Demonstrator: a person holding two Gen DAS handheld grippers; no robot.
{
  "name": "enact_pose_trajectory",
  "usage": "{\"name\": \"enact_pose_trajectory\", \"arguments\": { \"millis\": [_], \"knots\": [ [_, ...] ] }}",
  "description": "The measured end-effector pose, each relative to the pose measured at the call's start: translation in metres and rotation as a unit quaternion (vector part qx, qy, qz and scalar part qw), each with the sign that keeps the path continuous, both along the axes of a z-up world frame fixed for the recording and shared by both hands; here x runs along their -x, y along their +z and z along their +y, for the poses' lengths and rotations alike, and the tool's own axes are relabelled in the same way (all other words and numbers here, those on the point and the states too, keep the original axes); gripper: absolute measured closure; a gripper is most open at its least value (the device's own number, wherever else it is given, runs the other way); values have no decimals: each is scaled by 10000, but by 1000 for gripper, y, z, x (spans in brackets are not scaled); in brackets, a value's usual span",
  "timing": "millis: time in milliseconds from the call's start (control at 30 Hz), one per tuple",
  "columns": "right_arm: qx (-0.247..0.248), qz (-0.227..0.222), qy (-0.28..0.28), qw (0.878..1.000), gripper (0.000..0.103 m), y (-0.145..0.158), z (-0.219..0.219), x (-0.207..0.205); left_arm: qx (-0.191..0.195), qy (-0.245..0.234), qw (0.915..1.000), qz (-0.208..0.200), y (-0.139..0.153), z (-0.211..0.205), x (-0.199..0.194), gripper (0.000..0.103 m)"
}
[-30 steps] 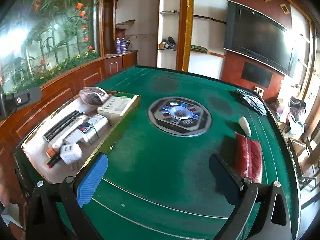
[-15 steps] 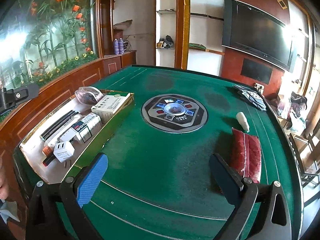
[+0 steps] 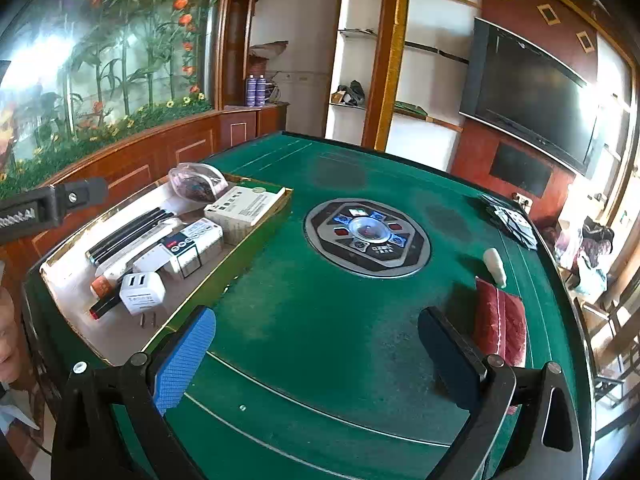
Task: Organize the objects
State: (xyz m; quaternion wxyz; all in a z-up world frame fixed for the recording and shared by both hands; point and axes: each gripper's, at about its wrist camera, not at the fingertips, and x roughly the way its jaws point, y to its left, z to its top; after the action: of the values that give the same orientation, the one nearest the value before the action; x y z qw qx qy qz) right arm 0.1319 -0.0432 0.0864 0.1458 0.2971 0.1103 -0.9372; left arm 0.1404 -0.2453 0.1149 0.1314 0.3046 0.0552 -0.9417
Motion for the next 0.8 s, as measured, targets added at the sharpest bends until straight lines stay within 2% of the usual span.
{"name": "enact_pose_trajectory", "arguments": {
  "millis": [167,800],
  "knots": [
    [-109,19,129,9999,0,-1,-12,-3,279,145,9995,-77,-5,0,-2,0],
    [-423,-20,145,9990,0,-9,-30,-7,500,160,9984,-214,-8,1,-4,0]
  ]
}}
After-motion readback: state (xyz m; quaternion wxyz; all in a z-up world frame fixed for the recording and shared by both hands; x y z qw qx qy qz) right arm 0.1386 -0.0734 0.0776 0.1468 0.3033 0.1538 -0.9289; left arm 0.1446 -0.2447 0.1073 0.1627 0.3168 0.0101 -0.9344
